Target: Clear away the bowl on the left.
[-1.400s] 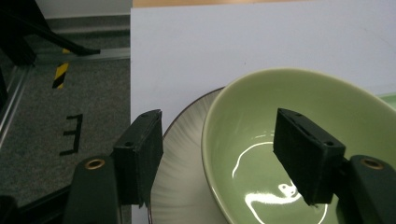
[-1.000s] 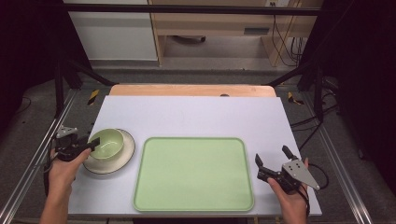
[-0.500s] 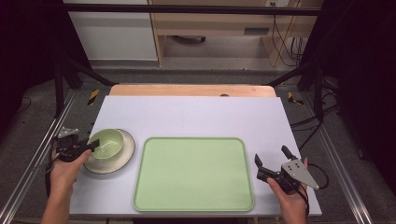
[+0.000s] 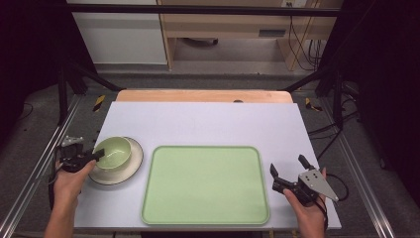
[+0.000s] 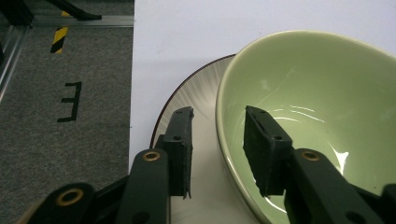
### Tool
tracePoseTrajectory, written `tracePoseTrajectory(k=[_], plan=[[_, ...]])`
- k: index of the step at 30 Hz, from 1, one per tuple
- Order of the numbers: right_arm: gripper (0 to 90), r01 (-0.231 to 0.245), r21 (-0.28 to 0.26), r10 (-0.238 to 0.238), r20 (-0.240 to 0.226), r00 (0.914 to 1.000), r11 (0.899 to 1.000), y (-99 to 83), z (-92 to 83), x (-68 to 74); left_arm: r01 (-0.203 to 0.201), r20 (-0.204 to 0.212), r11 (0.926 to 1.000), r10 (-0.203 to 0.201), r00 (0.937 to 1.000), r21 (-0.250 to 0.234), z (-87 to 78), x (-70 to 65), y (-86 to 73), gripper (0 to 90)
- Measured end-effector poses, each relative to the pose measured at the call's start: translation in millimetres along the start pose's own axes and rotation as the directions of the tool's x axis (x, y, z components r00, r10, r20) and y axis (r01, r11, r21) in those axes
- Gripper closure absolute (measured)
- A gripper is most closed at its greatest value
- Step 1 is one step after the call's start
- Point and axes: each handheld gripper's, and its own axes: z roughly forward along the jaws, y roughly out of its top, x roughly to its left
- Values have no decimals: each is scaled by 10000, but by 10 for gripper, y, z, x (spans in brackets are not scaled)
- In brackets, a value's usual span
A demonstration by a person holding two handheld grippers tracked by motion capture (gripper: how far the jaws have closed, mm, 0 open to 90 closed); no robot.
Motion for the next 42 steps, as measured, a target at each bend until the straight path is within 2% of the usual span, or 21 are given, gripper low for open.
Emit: tracePoseTrajectory(k=[8,15,27,32,42], plan=[[31,-24,37,24,-8,10000,10000,-1,3,1,101,-26,9999,-101,9999,7,3,0,0,711],[31,-31,50,31,-24,10000,10000,-1,3,2,163,-23,9999,-163,9999,49,10,3,-5,720],[31,-53,76,53,-39,10000,10000,-2,4,4,-5,62,10000,4,10000,56,15,-15,-3,773],[31,-53,78,53,-41,10000,10000,-2,4,4,130,99,9999,-130,9999,-4,11,6,-11,740],[31,-38,84,39,-66,10000,10000,-3,7,7,212,178,9998,-212,9996,-8,11,3,-18,797]])
